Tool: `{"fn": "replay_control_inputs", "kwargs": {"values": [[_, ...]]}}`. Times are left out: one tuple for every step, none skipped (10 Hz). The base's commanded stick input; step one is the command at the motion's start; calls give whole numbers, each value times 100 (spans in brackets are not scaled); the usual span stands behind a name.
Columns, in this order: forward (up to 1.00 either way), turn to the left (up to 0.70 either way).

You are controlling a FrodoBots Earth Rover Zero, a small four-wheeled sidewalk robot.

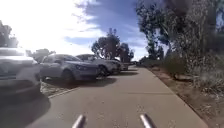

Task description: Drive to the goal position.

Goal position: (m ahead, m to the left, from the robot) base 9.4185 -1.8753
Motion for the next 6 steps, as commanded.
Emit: {"fn": "replay_control_inputs", "kwargs": {"values": [[70,-35],[70,-35],[70,-35],[70,-35],[70,-35],[70,-35]]}}
